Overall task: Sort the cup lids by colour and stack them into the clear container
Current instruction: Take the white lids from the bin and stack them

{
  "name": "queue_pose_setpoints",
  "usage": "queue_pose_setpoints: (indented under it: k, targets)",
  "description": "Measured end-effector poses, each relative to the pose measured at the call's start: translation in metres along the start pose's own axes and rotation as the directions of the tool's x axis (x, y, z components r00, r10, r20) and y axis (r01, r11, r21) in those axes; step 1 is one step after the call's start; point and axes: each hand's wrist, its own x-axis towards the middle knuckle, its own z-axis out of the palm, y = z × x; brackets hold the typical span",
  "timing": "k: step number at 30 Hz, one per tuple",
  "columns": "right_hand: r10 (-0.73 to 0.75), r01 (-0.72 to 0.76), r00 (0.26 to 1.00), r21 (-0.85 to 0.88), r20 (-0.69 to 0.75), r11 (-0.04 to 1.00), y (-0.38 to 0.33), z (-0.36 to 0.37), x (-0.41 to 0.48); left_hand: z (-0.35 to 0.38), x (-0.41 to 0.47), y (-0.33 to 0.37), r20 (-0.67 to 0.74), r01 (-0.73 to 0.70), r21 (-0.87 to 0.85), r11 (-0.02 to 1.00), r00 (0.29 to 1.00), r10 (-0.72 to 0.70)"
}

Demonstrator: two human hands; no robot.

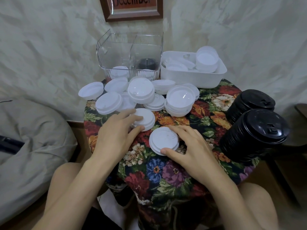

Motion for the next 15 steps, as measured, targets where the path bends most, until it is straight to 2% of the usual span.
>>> queue_pose_setpoints:
  k: [3, 10, 12, 15]
  targets:
    - [0.0, 0.0, 1.0, -0.001, 0.001, 1.0, 0.0, 0.0, -0.001, 0.0, -0.005, -0.002, -0.016, -0.016, -0.045, 0.999, 1.0, 0.015]
    - [0.005, -0.005, 1.0, 0.009, -0.009, 1.0, -0.001, 0.001, 0.0, -0.002, -0.01, 0.002, -0.074, 0.021, -0.301, 0.953, 0.996, -0.045]
    - [0.005, -0.005, 1.0, 0.015, -0.015, 1.0, -0.001, 0.001, 0.0, -0.004, -0.011, 0.007, -0.075, -0.021, -0.408, 0.913, 0.997, -0.011]
    - [0.039, -0.038, 0.999, 0.049, -0.021, 0.998, -0.001, 0.001, 0.001, -0.008, -0.015, 0.015, 0.032, -0.117, -0.412, 0.904, 0.989, 0.143]
